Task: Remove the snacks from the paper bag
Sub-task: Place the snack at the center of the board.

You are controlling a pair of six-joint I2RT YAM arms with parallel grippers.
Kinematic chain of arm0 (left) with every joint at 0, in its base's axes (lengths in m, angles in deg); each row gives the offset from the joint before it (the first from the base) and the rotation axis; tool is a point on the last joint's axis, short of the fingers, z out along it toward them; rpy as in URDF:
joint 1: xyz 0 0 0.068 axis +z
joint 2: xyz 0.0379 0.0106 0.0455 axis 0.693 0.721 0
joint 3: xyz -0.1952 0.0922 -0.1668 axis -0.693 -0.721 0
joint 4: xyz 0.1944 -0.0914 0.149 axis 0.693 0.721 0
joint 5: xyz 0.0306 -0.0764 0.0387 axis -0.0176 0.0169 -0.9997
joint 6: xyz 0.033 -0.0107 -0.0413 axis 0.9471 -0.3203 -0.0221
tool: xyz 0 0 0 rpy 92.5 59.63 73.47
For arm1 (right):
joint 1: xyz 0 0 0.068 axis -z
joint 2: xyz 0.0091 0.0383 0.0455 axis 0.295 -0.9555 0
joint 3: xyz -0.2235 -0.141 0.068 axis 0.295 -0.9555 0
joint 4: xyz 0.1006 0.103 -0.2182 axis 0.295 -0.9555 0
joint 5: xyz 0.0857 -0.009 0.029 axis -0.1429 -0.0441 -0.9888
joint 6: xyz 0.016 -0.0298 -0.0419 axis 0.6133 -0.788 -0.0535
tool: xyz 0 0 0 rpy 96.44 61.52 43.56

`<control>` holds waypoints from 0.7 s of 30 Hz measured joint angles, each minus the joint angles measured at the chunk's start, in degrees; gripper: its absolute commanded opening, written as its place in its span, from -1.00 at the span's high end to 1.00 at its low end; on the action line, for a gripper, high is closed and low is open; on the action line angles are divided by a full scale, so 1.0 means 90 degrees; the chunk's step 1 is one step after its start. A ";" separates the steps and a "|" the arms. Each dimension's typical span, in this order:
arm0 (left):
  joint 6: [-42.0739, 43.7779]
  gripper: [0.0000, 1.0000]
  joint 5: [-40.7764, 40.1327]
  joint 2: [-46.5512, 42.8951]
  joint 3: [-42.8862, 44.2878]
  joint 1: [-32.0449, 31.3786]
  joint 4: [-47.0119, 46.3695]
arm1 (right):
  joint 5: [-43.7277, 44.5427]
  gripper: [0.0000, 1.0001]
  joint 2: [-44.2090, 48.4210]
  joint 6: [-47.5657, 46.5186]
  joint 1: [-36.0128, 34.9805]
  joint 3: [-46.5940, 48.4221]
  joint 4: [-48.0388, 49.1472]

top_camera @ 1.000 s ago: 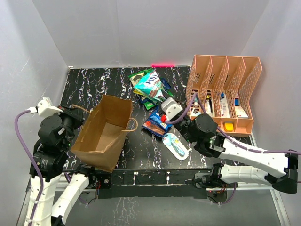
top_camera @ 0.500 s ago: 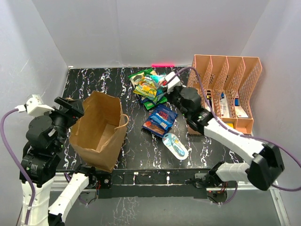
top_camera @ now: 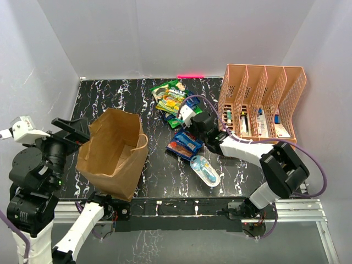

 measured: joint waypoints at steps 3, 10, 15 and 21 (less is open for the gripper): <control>0.0160 -0.97 0.0029 -0.0024 0.0204 0.0002 0.0029 | -0.0160 0.85 -0.0180 -0.0119 0.0000 -0.0425 0.0364; 0.0563 -0.97 0.0223 -0.0024 0.0590 0.0002 0.0134 | -0.0593 -0.34 -0.0277 0.0194 0.0017 -0.0709 0.0811; 0.0806 -0.97 0.0413 -0.0024 0.0624 0.0000 0.0143 | -0.0916 -0.77 0.0471 0.0782 0.0017 -0.0738 0.0325; 0.0940 -0.97 0.0714 0.0032 0.0629 0.0002 0.0114 | -0.1183 -0.96 0.2098 0.1409 0.0017 -0.0653 -0.0447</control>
